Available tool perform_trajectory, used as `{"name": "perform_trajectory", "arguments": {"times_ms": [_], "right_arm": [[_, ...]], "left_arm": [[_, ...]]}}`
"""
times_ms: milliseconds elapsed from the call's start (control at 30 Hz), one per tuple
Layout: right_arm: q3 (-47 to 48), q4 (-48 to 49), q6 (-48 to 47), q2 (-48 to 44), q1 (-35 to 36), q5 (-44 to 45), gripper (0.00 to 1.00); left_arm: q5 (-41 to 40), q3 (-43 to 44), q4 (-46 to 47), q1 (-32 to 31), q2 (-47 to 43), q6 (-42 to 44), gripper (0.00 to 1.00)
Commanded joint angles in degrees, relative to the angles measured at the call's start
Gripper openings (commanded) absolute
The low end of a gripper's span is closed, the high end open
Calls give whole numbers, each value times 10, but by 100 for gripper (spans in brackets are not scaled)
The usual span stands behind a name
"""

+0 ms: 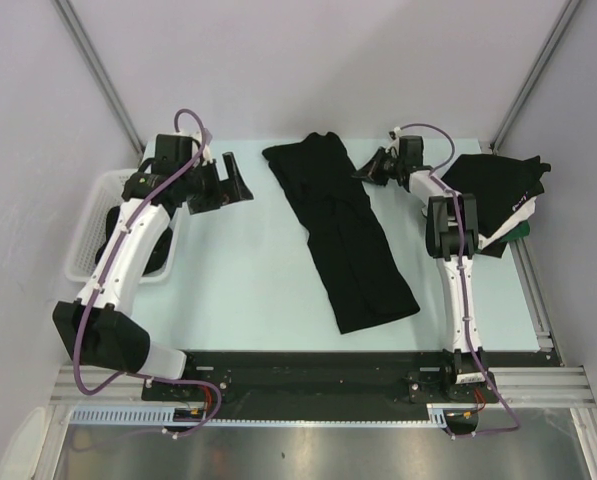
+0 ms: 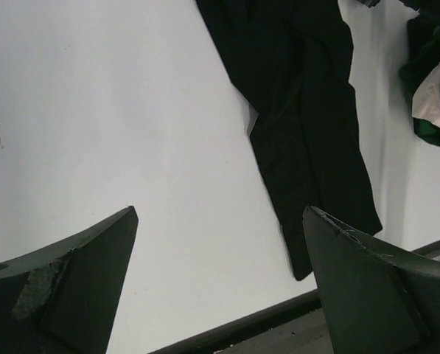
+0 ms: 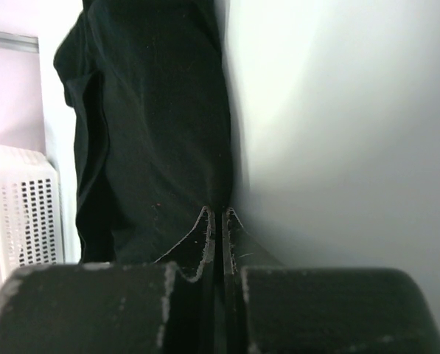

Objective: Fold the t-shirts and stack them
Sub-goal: Rotate the tshirt 90 degrees

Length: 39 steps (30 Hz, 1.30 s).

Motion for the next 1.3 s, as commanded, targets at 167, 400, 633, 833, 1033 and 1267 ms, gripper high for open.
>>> {"name": "perform_trajectory", "arguments": {"times_ms": [167,400,633,833,1033,1267], "right_arm": [[-98,-81,-74,-64,-13,49,0],[-123,-96,-124,-96,-24,87,0],[-95,-90,-126,-79,-32,100,0],[-77,-90,-118,-96,-31,104,16],[-40,-129,-145,-149,-31,113,28],[-26,-202,-174,-275,-30,112,28]], "left_arm": [[23,4,42,-14,-14,-4,100],[43,-17,52,-20,-22,-8,100],[53,-36,39,-42,-30,-3,99],[59,-49,53,-77,-20,-14,99],[65,-83,83,-131,15,-30,100],[76,-107,90,-205,41,-46,100]]}}
